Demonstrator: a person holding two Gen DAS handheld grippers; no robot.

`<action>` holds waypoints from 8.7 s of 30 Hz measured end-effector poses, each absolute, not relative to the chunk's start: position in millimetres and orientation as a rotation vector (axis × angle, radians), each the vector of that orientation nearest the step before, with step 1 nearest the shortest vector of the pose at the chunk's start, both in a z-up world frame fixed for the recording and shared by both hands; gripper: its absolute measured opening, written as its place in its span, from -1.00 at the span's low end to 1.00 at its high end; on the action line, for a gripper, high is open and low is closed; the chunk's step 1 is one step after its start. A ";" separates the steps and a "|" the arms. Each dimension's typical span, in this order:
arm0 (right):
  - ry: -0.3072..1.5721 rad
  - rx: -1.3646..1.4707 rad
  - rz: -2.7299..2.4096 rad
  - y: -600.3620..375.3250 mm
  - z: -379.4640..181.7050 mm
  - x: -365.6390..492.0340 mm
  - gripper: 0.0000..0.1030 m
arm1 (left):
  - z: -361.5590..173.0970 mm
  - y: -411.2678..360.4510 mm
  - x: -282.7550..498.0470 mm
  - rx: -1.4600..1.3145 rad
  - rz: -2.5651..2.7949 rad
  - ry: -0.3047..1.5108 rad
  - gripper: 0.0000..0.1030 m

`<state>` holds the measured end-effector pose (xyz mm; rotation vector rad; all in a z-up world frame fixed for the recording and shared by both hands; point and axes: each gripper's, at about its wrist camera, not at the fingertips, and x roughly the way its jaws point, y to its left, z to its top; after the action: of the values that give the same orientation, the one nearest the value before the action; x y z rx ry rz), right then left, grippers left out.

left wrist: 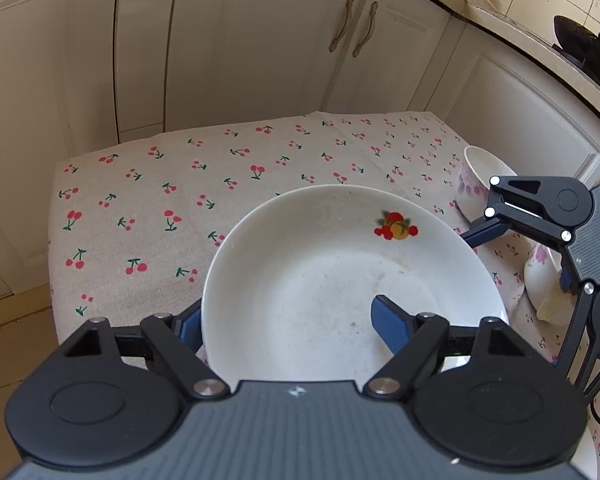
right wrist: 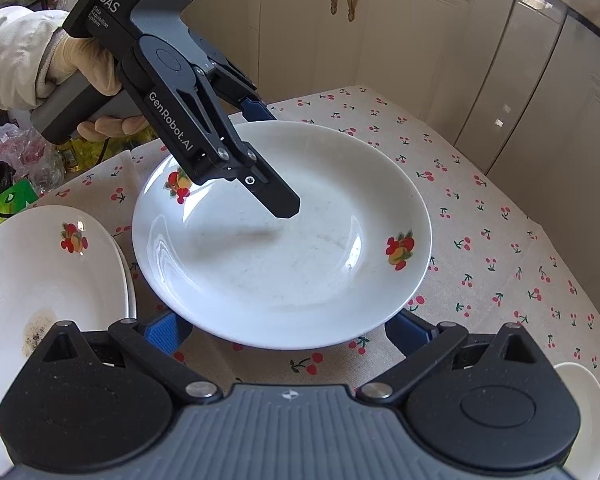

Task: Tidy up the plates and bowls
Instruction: 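Lift the fruit-decal plate with the left tool toward the stained plate stack, then lower the held plate with the left tool onto the plate stack, then open the left tool and withdraw it from the stacked plates, then move the left tool to a white floral bowl and grip its rim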

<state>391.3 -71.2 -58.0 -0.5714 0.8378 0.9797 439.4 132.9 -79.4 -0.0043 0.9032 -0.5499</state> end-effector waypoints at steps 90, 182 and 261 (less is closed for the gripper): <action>0.868 -0.480 0.960 -106.0 -24.4 187.1 1.00 | -42.1 101.2 253.4 0.029 -0.565 0.917 0.63; 0.727 -0.434 0.726 -124.7 -10.4 157.8 1.00 | -13.5 102.2 227.3 0.099 -0.504 0.831 0.86; 0.588 -0.225 0.382 -239.5 -52.1 247.8 0.73 | -41.9 -114.6 355.5 0.292 -0.714 0.838 0.36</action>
<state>247.8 -239.5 -52.1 -0.2251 0.5883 0.3825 355.5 -114.6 -41.9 0.2918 0.8377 -0.7143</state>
